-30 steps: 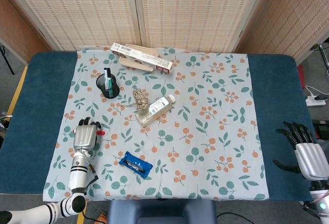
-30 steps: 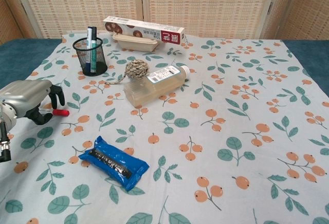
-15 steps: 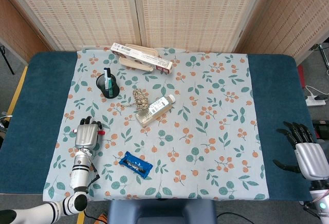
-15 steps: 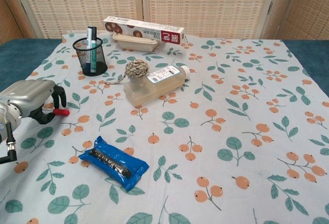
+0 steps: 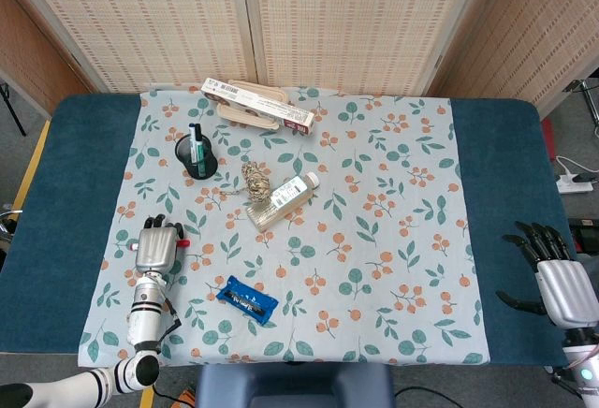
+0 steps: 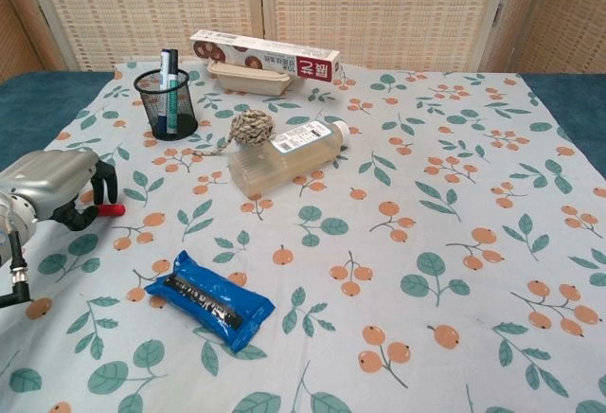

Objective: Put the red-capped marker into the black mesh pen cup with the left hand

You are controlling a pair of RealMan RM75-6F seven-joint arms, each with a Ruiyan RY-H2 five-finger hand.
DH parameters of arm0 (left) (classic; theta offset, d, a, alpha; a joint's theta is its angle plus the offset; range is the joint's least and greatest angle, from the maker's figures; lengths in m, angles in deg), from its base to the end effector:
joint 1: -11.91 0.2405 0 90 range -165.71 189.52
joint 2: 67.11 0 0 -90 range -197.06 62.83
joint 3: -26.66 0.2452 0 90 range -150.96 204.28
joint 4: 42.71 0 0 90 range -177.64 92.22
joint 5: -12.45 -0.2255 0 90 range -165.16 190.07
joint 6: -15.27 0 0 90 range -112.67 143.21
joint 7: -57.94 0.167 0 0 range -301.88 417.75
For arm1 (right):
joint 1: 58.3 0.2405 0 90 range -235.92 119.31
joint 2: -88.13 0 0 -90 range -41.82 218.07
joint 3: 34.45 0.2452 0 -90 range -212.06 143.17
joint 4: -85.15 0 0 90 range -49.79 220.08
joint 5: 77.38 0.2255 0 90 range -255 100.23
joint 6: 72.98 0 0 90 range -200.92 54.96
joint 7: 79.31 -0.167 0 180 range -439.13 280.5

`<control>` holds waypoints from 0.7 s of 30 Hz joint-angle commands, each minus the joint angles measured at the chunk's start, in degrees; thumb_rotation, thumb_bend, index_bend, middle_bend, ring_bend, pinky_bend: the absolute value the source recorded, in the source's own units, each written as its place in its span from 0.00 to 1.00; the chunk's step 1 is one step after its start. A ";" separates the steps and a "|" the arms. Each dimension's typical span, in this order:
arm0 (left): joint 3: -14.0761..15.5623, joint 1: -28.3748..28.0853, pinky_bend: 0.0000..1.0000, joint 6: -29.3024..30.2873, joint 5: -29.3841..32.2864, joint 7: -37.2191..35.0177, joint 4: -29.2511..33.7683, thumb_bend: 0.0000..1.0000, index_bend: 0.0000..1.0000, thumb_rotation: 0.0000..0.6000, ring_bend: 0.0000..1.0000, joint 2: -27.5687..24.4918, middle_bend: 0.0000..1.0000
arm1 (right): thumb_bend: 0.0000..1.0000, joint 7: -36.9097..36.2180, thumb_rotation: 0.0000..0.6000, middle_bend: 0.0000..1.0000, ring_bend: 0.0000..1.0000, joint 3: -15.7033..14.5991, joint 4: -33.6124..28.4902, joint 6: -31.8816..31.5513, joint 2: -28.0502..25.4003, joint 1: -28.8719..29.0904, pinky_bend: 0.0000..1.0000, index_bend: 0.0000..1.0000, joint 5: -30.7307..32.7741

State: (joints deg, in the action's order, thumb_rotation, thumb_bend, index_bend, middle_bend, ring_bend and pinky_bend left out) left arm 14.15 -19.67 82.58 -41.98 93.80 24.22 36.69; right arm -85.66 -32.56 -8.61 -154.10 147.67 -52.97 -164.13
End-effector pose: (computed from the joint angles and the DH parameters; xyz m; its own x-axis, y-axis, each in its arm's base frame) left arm -0.2343 0.3465 -0.0580 0.5662 0.1883 0.8025 0.8127 0.0353 -0.5817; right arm -0.3123 -0.2028 0.1493 0.3462 -0.0830 0.9345 -0.9381 -0.0196 0.3458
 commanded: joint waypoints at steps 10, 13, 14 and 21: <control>0.25 0.47 0.18 -0.20 0.94 1.51 2.80 0.40 0.43 1.00 0.13 -1.39 0.38 | 0.00 0.29 1.00 0.08 0.04 -0.10 -0.08 0.34 0.09 0.14 0.00 0.23 0.00; 0.12 0.24 0.18 -0.55 1.36 1.89 2.48 0.40 0.44 1.00 0.13 -1.29 0.38 | 0.00 0.29 1.00 0.08 0.04 -0.08 -0.13 0.24 0.05 0.11 0.00 0.23 -0.01; 0.08 0.18 0.18 -0.68 1.51 1.99 2.32 0.40 0.44 1.00 0.14 -1.20 0.39 | 0.00 0.30 1.00 0.08 0.04 -0.07 -0.14 0.21 0.04 0.09 0.00 0.23 0.01; -0.22 -0.25 0.19 -0.74 1.82 2.18 0.83 0.40 0.46 1.00 0.15 -0.35 0.44 | 0.00 0.23 1.00 0.08 0.04 0.04 0.00 0.27 0.05 0.11 0.00 0.23 0.26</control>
State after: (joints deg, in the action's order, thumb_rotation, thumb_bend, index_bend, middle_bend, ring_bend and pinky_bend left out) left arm 13.96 -19.89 81.80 -40.19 95.95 25.09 36.29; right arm -85.42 -32.53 -8.62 -153.84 147.72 -52.87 -163.88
